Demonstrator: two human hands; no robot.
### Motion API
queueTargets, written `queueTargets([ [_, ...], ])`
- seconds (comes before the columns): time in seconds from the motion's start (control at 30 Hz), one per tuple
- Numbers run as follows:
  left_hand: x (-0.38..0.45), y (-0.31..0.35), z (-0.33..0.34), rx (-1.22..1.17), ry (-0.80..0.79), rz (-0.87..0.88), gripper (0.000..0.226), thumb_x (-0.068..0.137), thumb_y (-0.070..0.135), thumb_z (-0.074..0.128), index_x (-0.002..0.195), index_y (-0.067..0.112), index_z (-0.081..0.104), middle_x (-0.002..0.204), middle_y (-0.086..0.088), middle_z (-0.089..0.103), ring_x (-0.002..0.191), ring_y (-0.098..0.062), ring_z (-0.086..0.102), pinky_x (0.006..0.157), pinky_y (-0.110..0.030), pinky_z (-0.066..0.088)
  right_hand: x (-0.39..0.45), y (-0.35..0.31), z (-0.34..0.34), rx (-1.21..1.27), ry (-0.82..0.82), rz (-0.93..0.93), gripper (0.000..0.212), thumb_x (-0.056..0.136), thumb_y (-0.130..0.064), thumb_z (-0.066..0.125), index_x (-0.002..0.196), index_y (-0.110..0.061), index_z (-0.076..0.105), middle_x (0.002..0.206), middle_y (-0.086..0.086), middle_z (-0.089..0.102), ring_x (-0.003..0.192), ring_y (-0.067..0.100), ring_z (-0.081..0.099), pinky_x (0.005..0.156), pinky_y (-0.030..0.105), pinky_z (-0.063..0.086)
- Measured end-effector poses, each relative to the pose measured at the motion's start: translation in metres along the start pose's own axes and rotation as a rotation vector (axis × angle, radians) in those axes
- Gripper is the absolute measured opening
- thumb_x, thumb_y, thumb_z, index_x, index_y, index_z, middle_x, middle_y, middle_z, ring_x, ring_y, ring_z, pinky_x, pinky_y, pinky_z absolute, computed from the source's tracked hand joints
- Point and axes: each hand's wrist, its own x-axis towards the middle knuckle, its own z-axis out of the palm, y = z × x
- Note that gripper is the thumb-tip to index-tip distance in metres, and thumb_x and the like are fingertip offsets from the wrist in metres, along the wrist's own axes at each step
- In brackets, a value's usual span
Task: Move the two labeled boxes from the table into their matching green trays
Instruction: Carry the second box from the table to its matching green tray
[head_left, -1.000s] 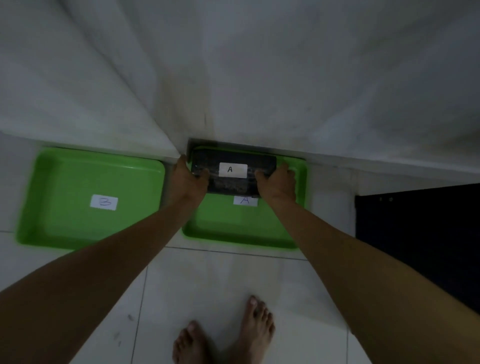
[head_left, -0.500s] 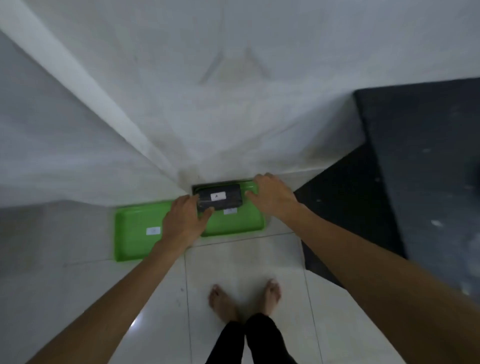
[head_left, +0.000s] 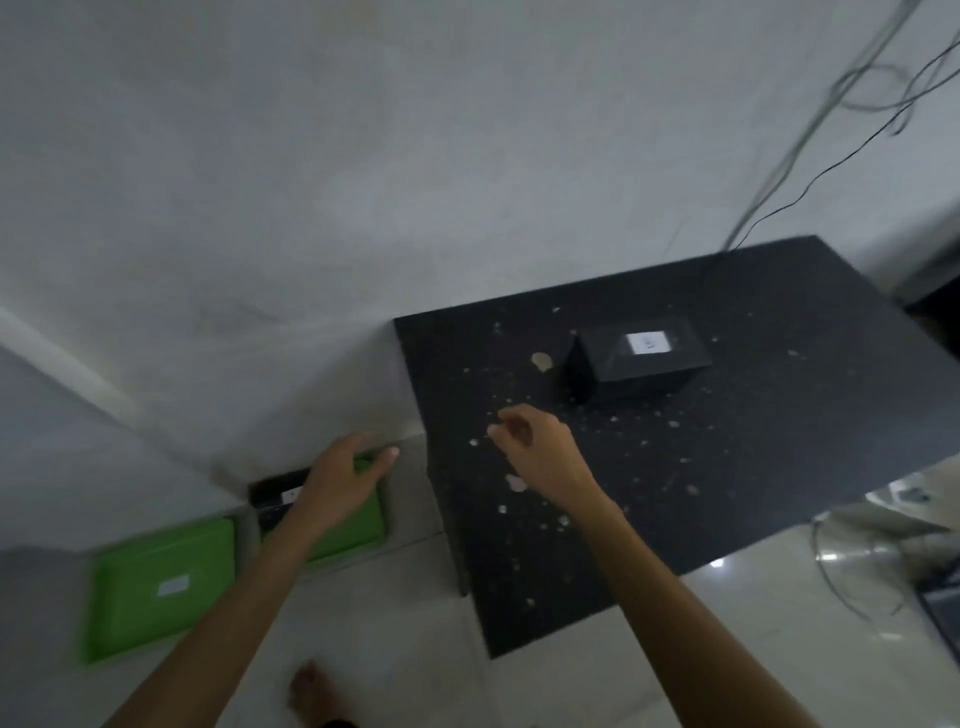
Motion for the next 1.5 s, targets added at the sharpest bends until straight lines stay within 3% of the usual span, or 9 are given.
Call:
queueTargets([
  [0.1, -0.038, 0.041, 0.045, -0.127, -0.079, -0.041, 0.058, 0.091, 0.044, 0.063, 0.137, 0.010, 0.054, 0.142, -0.013, 0.056, 0.129, -0.026, 0.053, 0.108, -0.037, 0.041, -0.041, 0.048, -0.053, 0.049, 0.060, 0.061, 0.035, 0.093, -0.040, 0.065, 0.121, -0.019, 0.068, 0.086, -0.021, 0.064, 0.082, -0.011, 0.060, 0.067, -0.001, 0.043],
  [0.2, -0.065, 0.085, 0.078, -0.146, -0.136, -0.017, 0.056, 0.090, 0.042, 0.065, 0.136, 0.012, 0.055, 0.137, -0.010, 0.058, 0.123, -0.024, 0.057, 0.098, -0.033, 0.045, -0.068, 0.089, -0.105, 0.101, 0.090, 0.154, 0.035, 0.094, -0.039, 0.063, 0.120, -0.016, 0.068, 0.093, -0.015, 0.068, 0.088, -0.002, 0.066, 0.074, 0.010, 0.051],
  [0.3, -0.069, 0.119, 0.098, -0.168, -0.113, 0.001, 0.052, 0.088, 0.042, 0.069, 0.131, 0.014, 0.059, 0.129, -0.007, 0.063, 0.109, -0.017, 0.061, 0.090, -0.028, 0.048, -0.079, 0.124, -0.139, 0.235, 0.125, 0.296, 0.036, 0.096, -0.035, 0.062, 0.121, -0.010, 0.068, 0.099, -0.001, 0.073, 0.094, 0.015, 0.071, 0.089, 0.039, 0.059],
  [0.43, -0.052, 0.151, 0.126, -0.144, -0.126, -0.008, 0.055, 0.088, 0.045, 0.067, 0.132, 0.014, 0.056, 0.125, -0.006, 0.063, 0.108, -0.016, 0.062, 0.092, -0.031, 0.051, -0.077, 0.161, -0.171, 0.291, 0.130, 0.381, 0.034, 0.097, -0.034, 0.060, 0.120, -0.010, 0.067, 0.100, 0.003, 0.072, 0.091, 0.016, 0.070, 0.085, 0.038, 0.058],
  [0.57, -0.016, 0.187, 0.159, -0.168, -0.176, -0.059, 0.063, 0.089, 0.049, 0.063, 0.141, 0.016, 0.048, 0.134, -0.005, 0.057, 0.113, -0.017, 0.059, 0.075, -0.022, 0.048, -0.056, 0.189, -0.199, 0.292, 0.122, 0.427, 0.031, 0.098, -0.031, 0.060, 0.118, -0.007, 0.066, 0.094, 0.009, 0.072, 0.088, 0.023, 0.069, 0.084, 0.041, 0.058],
  [0.67, 0.019, 0.216, 0.182, -0.199, -0.196, -0.121, 0.071, 0.089, 0.053, 0.061, 0.147, 0.018, 0.038, 0.142, -0.006, 0.052, 0.123, -0.021, 0.055, 0.086, -0.028, 0.044, -0.026, 0.205, -0.220, 0.256, 0.119, 0.412, 0.033, 0.097, -0.029, 0.060, 0.119, -0.006, 0.067, 0.095, 0.009, 0.070, 0.083, 0.021, 0.064, 0.083, 0.041, 0.056],
  [0.8, 0.068, 0.247, 0.209, -0.289, -0.166, -0.204, 0.082, 0.088, 0.059, 0.058, 0.152, 0.017, 0.029, 0.148, -0.009, 0.046, 0.126, -0.026, 0.053, 0.105, -0.040, 0.044, 0.026, 0.222, -0.243, 0.168, 0.132, 0.426, 0.047, 0.096, -0.036, 0.060, 0.131, -0.005, 0.059, 0.118, 0.012, 0.068, 0.103, 0.024, 0.065, 0.090, 0.038, 0.054],
  [1.07, 0.136, 0.278, 0.240, -0.527, -0.068, -0.353, 0.096, 0.079, 0.071, 0.060, 0.154, 0.021, 0.025, 0.154, -0.006, 0.039, 0.138, -0.028, 0.041, 0.113, -0.050, 0.036, 0.135, 0.240, -0.276, 0.041, 0.057, 0.442, 0.080, 0.095, -0.053, 0.055, 0.153, -0.002, 0.032, 0.151, 0.017, 0.045, 0.137, 0.033, 0.046, 0.107, 0.040, 0.040],
  [1.5, 0.154, 0.300, 0.295, -0.545, 0.090, -0.427, 0.081, 0.083, 0.055, 0.068, 0.148, 0.016, 0.038, 0.146, -0.005, 0.050, 0.133, -0.024, 0.048, 0.113, -0.043, 0.037, 0.214, 0.254, -0.271, 0.005, -0.141, 0.360, 0.080, 0.092, -0.053, 0.059, 0.150, -0.004, 0.035, 0.146, 0.018, 0.049, 0.132, 0.036, 0.050, 0.106, 0.046, 0.043],
])
